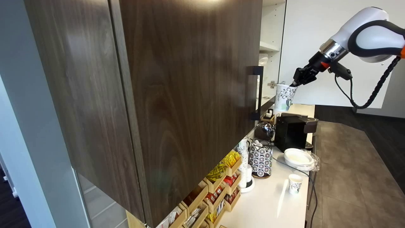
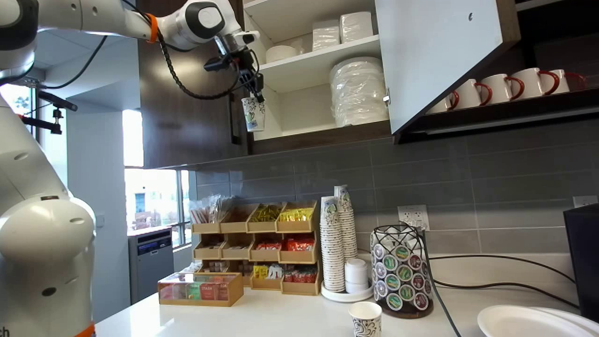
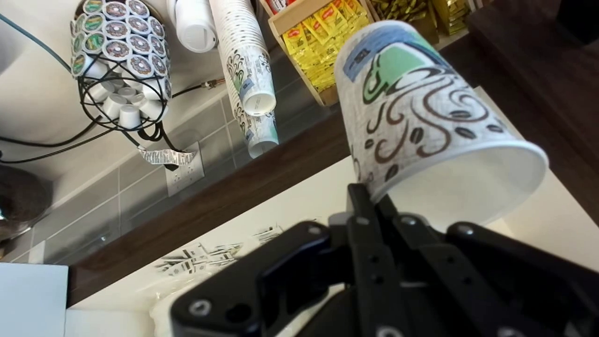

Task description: Remove the cup from the top cabinet, then put the right cup on the top cabinet

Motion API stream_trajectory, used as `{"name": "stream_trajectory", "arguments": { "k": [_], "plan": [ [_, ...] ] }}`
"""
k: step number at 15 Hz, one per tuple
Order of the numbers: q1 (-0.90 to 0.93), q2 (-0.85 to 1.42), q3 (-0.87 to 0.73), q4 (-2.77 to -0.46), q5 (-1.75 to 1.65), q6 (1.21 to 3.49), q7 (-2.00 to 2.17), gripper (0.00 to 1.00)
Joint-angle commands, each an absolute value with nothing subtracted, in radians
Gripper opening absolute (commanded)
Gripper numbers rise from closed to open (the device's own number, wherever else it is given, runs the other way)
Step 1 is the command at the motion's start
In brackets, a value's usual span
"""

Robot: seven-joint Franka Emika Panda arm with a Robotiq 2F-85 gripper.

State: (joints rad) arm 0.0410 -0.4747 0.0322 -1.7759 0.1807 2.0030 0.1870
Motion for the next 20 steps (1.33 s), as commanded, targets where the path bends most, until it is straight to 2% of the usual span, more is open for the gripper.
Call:
{"name": "stream_trajectory", "arguments": {
  "k": [1, 3, 12, 20],
  "plan": [
    [0.035, -0.472, 0.036, -1.772, 0.184, 1.999, 0.184, 0.04],
    [0.03, -0.471, 0.024, -1.791, 0.195, 1.973, 0.195, 0.01],
    [0.053, -0.522, -0.031, -2.084, 0.313, 1.985, 0.06, 0.01],
    [0.063, -0.531, 0.004, -2.365, 0.31, 2.203, -0.037, 0.01]
  ]
}}
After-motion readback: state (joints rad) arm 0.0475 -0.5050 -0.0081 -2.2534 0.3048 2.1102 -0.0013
